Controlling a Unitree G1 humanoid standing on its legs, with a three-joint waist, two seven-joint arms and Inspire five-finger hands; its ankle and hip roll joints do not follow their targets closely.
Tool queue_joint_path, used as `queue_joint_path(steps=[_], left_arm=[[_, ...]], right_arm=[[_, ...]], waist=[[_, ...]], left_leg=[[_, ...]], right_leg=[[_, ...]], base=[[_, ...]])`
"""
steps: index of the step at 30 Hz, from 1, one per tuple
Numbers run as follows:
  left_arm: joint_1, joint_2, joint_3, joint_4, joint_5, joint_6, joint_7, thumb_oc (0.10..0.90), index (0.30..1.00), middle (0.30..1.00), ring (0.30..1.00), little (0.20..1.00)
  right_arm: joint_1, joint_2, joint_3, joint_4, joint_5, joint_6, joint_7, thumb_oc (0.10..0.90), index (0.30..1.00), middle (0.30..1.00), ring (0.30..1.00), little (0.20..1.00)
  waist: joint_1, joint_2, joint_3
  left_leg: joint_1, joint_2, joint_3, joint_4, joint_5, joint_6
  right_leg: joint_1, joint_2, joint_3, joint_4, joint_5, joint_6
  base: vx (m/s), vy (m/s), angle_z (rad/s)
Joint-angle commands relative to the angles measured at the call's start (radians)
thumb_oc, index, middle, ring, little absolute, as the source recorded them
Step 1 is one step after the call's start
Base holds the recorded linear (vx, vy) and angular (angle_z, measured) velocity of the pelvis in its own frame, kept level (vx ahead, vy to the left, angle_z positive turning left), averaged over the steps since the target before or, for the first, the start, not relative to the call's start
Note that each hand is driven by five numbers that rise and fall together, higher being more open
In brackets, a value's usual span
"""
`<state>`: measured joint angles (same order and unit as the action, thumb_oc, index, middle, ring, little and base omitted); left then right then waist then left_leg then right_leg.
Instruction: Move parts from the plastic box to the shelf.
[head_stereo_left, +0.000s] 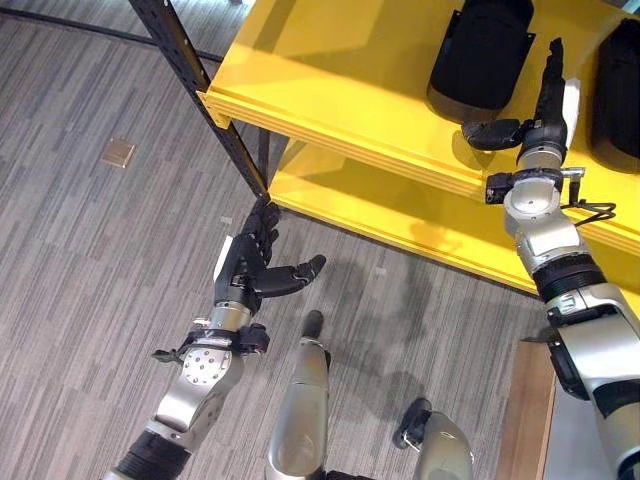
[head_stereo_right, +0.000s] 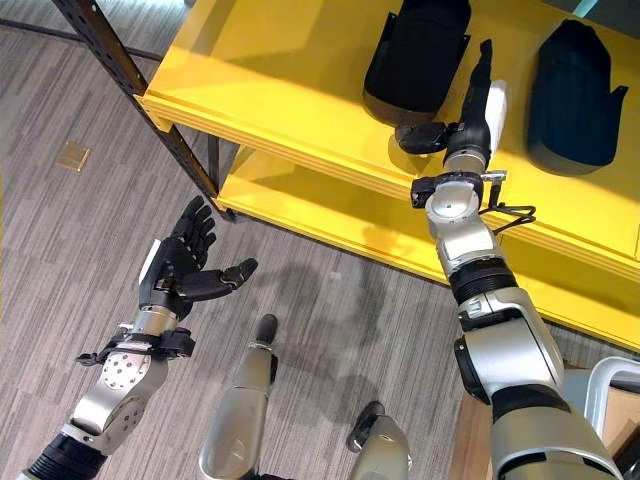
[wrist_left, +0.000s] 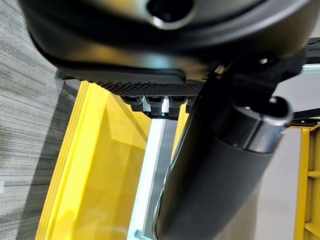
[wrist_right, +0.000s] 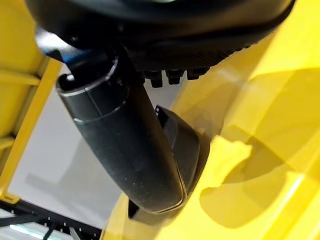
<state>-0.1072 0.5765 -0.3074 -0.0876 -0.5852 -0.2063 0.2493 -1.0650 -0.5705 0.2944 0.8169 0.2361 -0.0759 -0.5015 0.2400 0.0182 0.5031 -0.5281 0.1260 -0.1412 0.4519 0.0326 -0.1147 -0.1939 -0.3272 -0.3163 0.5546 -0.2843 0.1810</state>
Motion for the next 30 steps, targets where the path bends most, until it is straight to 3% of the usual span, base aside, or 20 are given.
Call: queue_joint_path(steps=[1, 10, 16, 22, 30], left_arm=[[-0.033, 0.031, 0.058, -0.103, 0.013, -0.113, -0.024, 0.900, 1.000, 1.000, 1.000, 1.000], [-0.021, 0.021, 0.089, -0.100, 0.064, -0.100, -0.018, 0.900, 1.000, 1.000, 1.000, 1.000], [0.009, 0.007, 0.143, -0.084, 0.160, -0.076, -0.015, 0.900, 1.000, 1.000, 1.000, 1.000], [0.046, -0.003, 0.178, -0.075, 0.233, -0.071, -0.012, 0.900, 1.000, 1.000, 1.000, 1.000], [0.107, -0.039, 0.218, -0.068, 0.258, -0.084, -0.042, 0.900, 1.000, 1.000, 1.000, 1.000]], right_arm=[[-0.018, -0.079, -0.052, -0.135, -0.059, -0.084, -0.042, 0.900, 1.000, 1.000, 1.000, 1.000], [0.158, -0.062, -0.134, -0.367, -0.093, -0.116, -0.025, 0.900, 1.000, 1.000, 1.000, 1.000], [0.507, 0.004, -0.225, -0.725, -0.170, -0.163, 0.068, 0.900, 1.000, 1.000, 1.000, 1.000], [0.719, 0.052, -0.254, -0.894, -0.153, -0.203, 0.167, 0.900, 1.000, 1.000, 1.000, 1.000], [0.964, 0.070, -0.287, -1.032, -0.155, -0.226, 0.273, 0.900, 1.000, 1.000, 1.000, 1.000]], waist=[[-0.030, -0.046, -0.095], [-0.058, -0.064, -0.126], [-0.112, -0.090, -0.181], [-0.159, -0.108, -0.237], [-0.226, -0.096, -0.332]], left_leg=[[-0.024, 0.045, 0.023, 0.061, -0.061, 0.037], [0.011, 0.063, 0.033, 0.034, -0.051, 0.029], [0.056, 0.088, 0.051, -0.026, -0.030, 0.023], [0.127, 0.120, 0.081, -0.111, -0.001, 0.017], [0.259, 0.148, 0.145, -0.282, 0.056, -0.003]], right_leg=[[0.027, 0.061, 0.053, -0.035, 0.047, -0.092], [0.048, 0.073, 0.057, -0.060, 0.050, -0.093], [0.081, 0.088, 0.060, -0.130, 0.073, -0.086], [0.120, 0.111, 0.073, -0.212, 0.105, -0.073], [0.195, 0.128, 0.101, -0.355, 0.160, -0.055]], base=[[-0.01, -0.026, -0.03], [0.00, -0.017, -0.04], [0.03, -0.023, -0.07], [0.06, -0.020, -0.09], [0.06, 0.020, -0.24]])
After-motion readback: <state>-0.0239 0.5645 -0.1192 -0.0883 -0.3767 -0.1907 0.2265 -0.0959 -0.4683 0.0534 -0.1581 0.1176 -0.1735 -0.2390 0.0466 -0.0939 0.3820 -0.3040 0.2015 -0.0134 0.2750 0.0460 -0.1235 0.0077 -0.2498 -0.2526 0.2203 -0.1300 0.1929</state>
